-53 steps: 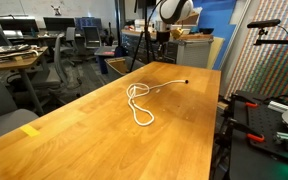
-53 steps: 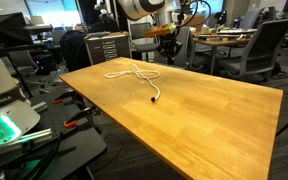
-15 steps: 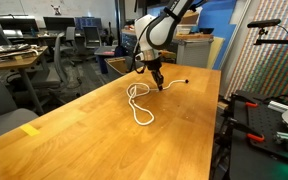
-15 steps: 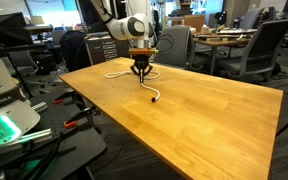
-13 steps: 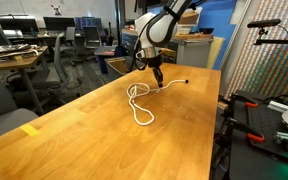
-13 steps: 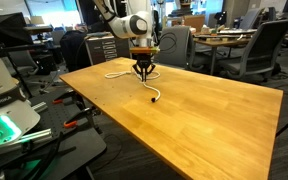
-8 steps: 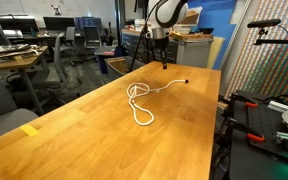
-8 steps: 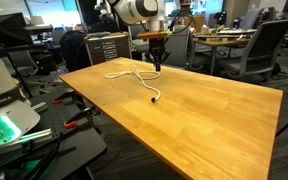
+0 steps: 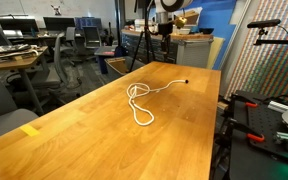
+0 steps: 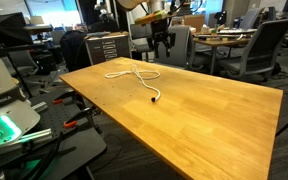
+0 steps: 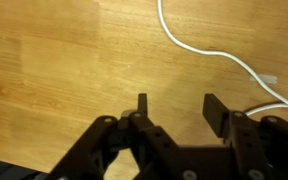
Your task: Make a knot with the object on the table
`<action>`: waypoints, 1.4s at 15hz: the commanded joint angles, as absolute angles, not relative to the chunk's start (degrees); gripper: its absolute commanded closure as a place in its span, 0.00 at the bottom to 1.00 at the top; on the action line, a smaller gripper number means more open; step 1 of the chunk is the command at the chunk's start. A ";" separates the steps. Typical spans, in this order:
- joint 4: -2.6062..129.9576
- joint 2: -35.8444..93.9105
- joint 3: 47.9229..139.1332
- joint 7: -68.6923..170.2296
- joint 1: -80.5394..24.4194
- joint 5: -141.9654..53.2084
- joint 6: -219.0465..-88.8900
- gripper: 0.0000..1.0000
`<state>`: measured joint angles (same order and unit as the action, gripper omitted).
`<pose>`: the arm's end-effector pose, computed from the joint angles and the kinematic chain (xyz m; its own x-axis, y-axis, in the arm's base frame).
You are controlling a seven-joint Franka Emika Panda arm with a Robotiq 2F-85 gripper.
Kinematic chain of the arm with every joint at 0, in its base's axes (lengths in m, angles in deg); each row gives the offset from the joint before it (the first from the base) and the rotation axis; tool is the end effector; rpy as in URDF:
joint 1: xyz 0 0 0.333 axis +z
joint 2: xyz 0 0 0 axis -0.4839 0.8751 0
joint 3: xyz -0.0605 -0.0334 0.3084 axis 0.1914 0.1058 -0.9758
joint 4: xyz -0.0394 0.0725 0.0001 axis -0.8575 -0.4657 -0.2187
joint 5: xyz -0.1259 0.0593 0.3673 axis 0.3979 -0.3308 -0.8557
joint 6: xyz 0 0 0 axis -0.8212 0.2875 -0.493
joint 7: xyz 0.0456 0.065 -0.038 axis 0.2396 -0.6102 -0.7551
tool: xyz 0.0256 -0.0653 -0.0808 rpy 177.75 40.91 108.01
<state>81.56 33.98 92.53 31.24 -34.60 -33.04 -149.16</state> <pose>0.6106 -0.0974 0.2944 0.9596 0.2626 -0.1014 0.2774 -0.9433 0.1822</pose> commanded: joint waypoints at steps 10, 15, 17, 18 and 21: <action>84.36 40.66 85.72 32.68 -28.22 -35.62 -162.61 0.01; 83.87 42.87 82.95 30.25 -27.46 -36.16 -163.22 0.08; 83.65 43.45 82.14 29.23 -27.35 -36.45 -163.15 0.10; 83.38 43.78 81.89 28.83 -27.27 -36.56 -162.80 0.12; 82.24 45.03 81.28 27.84 -27.29 -37.03 -162.03 0.35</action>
<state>84.47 43.54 81.69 30.22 -27.43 -35.31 -162.58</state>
